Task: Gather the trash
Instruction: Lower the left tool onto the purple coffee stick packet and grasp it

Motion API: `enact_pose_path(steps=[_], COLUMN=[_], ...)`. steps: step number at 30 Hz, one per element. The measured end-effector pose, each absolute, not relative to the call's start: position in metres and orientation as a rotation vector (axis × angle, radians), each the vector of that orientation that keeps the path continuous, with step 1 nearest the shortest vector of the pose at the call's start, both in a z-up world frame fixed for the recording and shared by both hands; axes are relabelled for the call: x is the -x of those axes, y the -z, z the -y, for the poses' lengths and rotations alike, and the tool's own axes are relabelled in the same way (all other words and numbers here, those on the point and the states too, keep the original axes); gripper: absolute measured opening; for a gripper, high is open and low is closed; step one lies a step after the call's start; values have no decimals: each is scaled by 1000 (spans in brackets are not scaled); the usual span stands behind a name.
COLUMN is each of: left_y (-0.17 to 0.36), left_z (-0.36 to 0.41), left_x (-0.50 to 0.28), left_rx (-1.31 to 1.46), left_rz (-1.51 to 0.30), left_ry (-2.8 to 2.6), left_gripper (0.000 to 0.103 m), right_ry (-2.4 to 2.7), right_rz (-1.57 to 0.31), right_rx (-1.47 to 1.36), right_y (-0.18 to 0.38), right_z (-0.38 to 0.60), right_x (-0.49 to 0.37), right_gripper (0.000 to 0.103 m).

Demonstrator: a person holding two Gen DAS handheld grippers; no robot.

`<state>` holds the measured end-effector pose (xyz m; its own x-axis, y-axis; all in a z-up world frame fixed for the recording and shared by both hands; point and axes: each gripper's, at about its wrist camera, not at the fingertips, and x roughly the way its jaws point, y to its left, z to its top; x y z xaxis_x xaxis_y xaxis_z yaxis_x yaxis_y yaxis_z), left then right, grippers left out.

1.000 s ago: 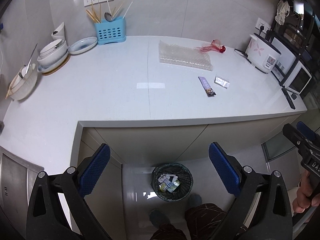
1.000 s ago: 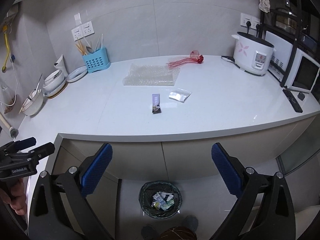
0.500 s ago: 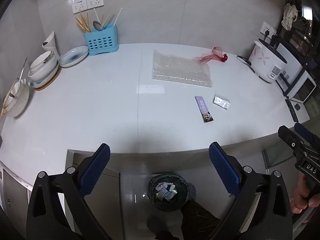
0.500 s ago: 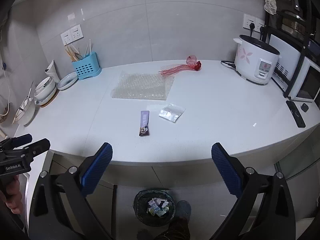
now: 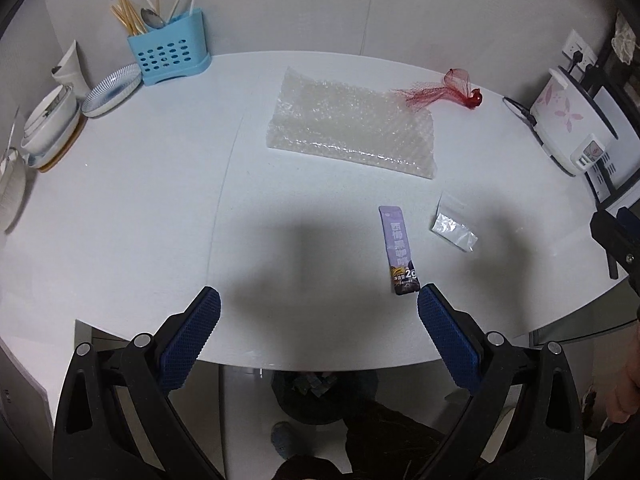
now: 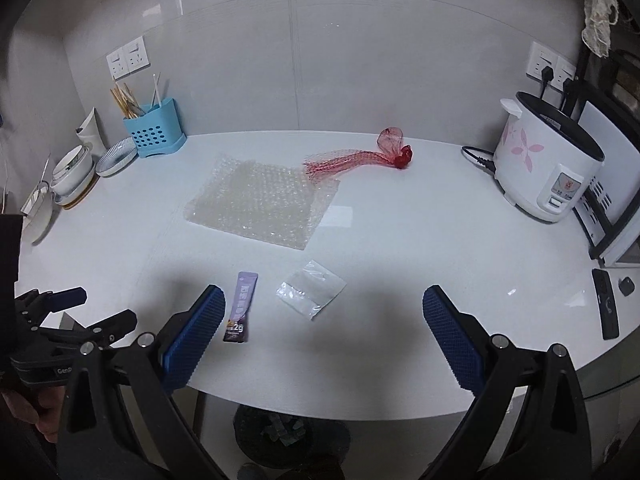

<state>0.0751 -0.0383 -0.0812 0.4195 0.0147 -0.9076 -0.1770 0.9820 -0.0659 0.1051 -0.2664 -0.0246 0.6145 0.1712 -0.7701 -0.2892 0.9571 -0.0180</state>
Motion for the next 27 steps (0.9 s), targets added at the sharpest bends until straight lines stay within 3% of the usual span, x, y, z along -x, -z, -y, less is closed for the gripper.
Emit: enact_pose_path(steps=[13, 25, 27], left_y=[156, 191, 189], left_z=[87, 102, 105], left_x=[-152, -179, -181], left_rx=[150, 138, 143], left_rz=[-1268, -1379, -1389], left_ry=[-125, -191, -194], left_gripper=[95, 80, 69], right_ry=[-367, -444, -458], right_rz=[-980, -1039, -1042], right_rx=[251, 262, 261], right_y=[68, 94, 96], right_z=[295, 300, 299], right_x=[-161, -200, -204], right_gripper=[95, 95, 95])
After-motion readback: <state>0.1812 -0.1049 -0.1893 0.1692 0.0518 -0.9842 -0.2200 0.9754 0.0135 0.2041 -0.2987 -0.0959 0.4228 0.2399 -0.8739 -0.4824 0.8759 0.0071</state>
